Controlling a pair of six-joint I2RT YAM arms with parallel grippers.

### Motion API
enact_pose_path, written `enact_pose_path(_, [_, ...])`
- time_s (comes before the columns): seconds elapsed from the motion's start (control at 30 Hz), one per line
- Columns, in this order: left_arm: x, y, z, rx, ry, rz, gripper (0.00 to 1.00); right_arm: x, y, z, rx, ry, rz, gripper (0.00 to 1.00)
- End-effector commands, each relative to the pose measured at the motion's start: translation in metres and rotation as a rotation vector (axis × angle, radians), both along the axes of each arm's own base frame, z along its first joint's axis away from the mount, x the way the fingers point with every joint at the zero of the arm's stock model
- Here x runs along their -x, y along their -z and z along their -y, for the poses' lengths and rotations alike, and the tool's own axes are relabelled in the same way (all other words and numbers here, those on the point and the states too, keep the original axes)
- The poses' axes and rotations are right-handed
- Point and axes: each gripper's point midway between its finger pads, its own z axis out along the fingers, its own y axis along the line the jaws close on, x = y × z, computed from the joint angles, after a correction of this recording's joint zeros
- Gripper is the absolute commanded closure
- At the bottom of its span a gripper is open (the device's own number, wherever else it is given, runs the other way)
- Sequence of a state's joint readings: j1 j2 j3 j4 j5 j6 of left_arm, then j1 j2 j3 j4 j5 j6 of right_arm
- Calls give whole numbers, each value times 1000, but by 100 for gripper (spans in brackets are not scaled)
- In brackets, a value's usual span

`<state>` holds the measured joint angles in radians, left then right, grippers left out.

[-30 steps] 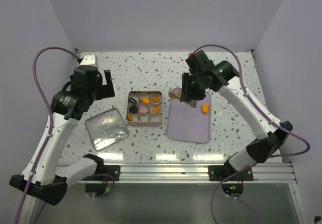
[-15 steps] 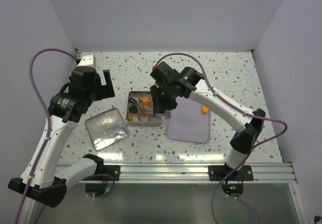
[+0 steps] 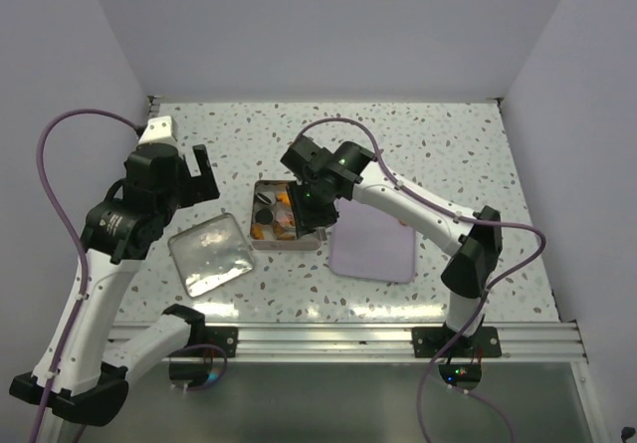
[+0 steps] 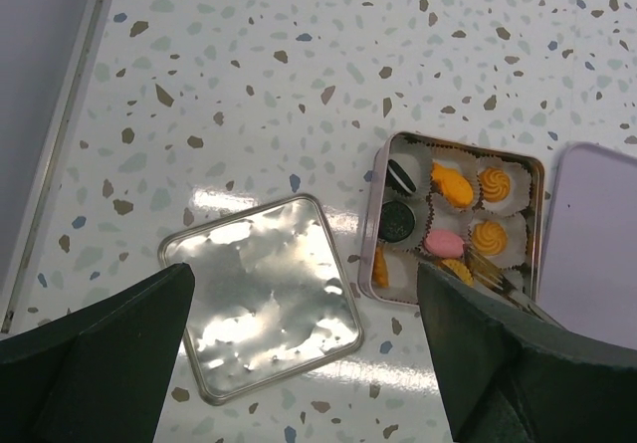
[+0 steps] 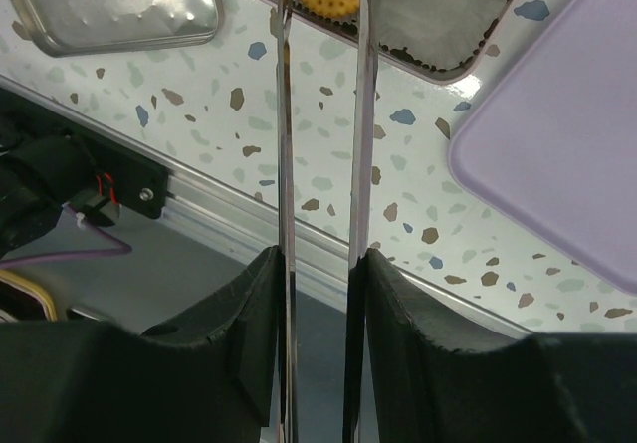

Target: Pack the cookies

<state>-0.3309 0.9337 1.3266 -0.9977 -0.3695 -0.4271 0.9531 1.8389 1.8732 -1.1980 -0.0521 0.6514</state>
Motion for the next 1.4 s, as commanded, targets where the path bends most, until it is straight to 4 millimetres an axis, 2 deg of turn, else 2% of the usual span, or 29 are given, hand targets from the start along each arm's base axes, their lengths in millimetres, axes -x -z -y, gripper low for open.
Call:
enact_pose_path(0.0, [3, -2, -4, -12, -16, 14, 0, -2, -1, -10, -30, -8, 13, 63])
enact_pose_path(0.2, [5, -5, -8, -24, -22, 19, 0, -5, -4, -12, -33, -5, 22, 56])
enact_pose_path(0.57, [7, -5, -10, -40, -23, 17, 0, -8, -36, -2, -52, 21, 84, 54])
enact_pose_path(0.67, [7, -3, -10, -43, -23, 11, 0, -8, -38, -1, -59, 25, 90, 53])
enact_pose_path(0.83, [6, -5, -9, -34, -18, 18, 0, -6, -31, -2, -54, 25, 78, 52])
enact_pose_path(0.93, [6, -7, -9, -35, -19, 18, 0, -6, -34, 1, -53, 29, 85, 52])
enact_pose_path(1.03, [8, -9, -11, -40, -23, 22, 0, -15, -45, 20, -16, 64, 140, 52])
enact_pose_path(1.13, [8, -9, -10, -41, -21, 20, 0, -22, -53, 52, -2, 126, 148, 52])
enact_pose_path(1.17, [7, -9, -10, -41, -21, 18, 0, -31, -55, 68, -7, 174, 152, 53])
enact_pose_path(1.2, [7, -9, -9, -40, -16, 17, 0, -32, -48, 82, 14, 196, 139, 53])
enact_pose_path(1.23, [6, -8, -9, -39, -13, 15, 0, -32, -58, 98, -4, 222, 159, 53])
enact_pose_path(1.27, [6, -8, -8, -38, -12, 15, 0, -41, -58, 118, 1, 281, 162, 53])
enact_pose_path(1.3, [5, -7, -7, -35, -7, 14, 0, -40, -49, 133, 33, 294, 149, 53])
enact_pose_path(1.33, [4, -6, -6, -33, -7, 14, 0, -38, -53, 146, 27, 315, 164, 52])
enact_pose_path(1.37, [3, -5, -5, -33, -2, 10, 0, -40, -49, 163, 53, 356, 155, 53])
